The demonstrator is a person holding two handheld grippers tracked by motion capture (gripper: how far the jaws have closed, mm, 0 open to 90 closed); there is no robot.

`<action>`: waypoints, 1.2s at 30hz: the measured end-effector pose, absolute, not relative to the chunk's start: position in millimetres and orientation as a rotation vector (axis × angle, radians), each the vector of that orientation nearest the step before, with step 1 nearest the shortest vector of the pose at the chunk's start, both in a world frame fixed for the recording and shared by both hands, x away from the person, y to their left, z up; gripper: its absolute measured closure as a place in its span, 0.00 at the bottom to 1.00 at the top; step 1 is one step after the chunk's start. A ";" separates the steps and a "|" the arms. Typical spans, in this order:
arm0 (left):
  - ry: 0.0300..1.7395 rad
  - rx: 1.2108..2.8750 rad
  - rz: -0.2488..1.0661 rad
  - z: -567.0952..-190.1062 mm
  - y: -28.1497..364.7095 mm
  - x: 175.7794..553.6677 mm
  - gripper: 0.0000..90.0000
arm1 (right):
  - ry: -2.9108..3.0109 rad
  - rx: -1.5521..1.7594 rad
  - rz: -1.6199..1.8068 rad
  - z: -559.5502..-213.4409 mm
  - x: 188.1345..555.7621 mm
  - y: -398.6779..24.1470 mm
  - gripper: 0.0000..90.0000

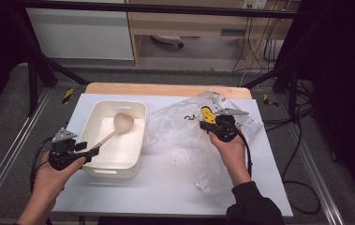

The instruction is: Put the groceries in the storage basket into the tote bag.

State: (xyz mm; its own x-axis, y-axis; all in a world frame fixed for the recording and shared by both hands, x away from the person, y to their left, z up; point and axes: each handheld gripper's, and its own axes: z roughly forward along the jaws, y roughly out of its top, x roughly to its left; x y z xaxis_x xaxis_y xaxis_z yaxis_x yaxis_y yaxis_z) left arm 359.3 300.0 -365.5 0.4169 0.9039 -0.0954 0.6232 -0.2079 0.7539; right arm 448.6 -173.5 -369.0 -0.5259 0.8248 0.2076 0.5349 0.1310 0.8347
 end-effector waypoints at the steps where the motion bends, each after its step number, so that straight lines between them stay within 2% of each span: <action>1: 1.298 1.934 0.477 -366.5 300.3 359.9 0.51 | 2.110 1.324 1.348 -369.1 448.7 -173.5 1.00; 13: 1.306 1.960 0.455 -362.5 301.0 373.5 0.61 | 2.112 1.330 1.348 -369.3 449.2 -174.3 1.00; 36: 1.343 2.030 0.383 -373.4 303.9 379.6 0.69 | 2.110 1.333 1.353 -370.0 449.8 -175.3 1.00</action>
State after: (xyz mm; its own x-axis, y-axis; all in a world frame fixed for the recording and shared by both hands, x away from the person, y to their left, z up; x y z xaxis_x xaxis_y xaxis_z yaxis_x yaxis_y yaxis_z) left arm 379.6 303.9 -373.4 0.4284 0.8964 -0.1135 0.7013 -0.2507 0.6673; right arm 449.8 -175.3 -370.0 -0.5234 0.8243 0.2158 0.5400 0.1250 0.8324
